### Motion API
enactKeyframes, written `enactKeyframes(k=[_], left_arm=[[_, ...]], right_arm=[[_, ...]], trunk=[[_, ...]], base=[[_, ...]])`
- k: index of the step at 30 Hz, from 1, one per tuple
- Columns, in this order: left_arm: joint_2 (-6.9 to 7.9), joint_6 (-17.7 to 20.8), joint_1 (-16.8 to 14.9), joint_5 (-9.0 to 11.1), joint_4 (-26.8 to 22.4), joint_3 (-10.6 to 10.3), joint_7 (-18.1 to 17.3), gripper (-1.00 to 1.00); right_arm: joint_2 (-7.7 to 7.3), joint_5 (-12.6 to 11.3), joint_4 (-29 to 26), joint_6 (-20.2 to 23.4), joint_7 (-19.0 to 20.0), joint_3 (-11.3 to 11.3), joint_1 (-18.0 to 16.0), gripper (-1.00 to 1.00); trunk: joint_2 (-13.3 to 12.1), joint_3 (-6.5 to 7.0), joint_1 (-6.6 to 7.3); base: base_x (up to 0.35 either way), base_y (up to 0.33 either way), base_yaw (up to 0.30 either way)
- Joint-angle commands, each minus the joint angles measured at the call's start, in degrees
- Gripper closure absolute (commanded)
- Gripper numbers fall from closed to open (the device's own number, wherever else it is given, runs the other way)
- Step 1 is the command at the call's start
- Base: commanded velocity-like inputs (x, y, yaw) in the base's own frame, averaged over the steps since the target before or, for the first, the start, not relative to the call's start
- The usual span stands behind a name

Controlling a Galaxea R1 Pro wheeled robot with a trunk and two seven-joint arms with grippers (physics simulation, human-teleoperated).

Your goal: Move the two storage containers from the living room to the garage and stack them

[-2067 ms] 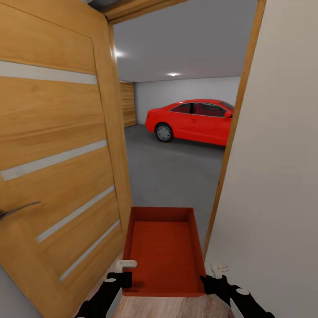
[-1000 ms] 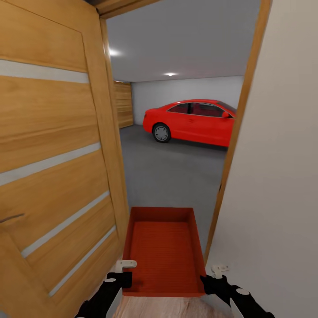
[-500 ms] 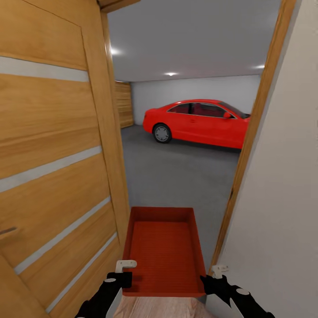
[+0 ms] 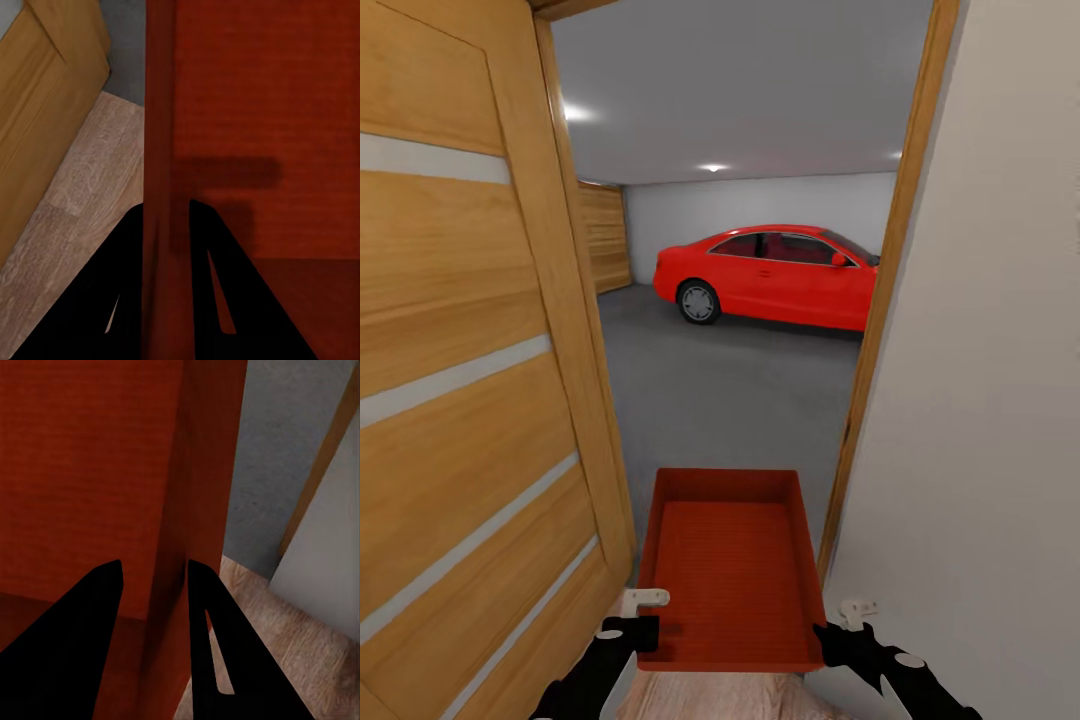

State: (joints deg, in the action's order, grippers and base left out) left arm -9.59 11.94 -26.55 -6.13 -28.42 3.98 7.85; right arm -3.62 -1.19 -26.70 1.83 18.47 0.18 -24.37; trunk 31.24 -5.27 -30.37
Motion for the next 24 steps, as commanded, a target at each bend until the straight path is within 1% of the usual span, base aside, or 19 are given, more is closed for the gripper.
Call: enactKeyframes(k=[1, 5, 8, 24], left_arm=[[-0.08, 0.45, -0.08, -0.81, -2.26, 3.31, 0.15, 1.0], [-0.08, 0.45, -0.08, -0.81, -2.26, 3.31, 0.15, 1.0], [-0.08, 0.45, -0.08, -0.81, -2.26, 3.31, 0.15, 1.0], [-0.08, 0.45, -0.08, -0.81, -2.26, 3.31, 0.15, 1.0]], right_arm=[[-0.07, 0.69, -0.1, 0.19, 0.07, 0.52, 0.03, 1.0], [-0.07, 0.72, -0.1, 0.19, 0.07, 0.52, 0.03, 1.0], [-0.07, 0.74, -0.1, 0.19, 0.07, 0.52, 0.03, 1.0], [-0.07, 0.75, -0.1, 0.19, 0.07, 0.52, 0.03, 1.0]], trunk=[[0.1, -0.11, -0.02], [0.1, -0.11, -0.02], [0.1, -0.11, -0.02], [0.1, -0.11, -0.02]], base=[[0.0, 0.0, -0.027], [0.018, 0.006, -0.01], [0.106, 0.141, -0.002], [0.142, 0.23, 0.0]])
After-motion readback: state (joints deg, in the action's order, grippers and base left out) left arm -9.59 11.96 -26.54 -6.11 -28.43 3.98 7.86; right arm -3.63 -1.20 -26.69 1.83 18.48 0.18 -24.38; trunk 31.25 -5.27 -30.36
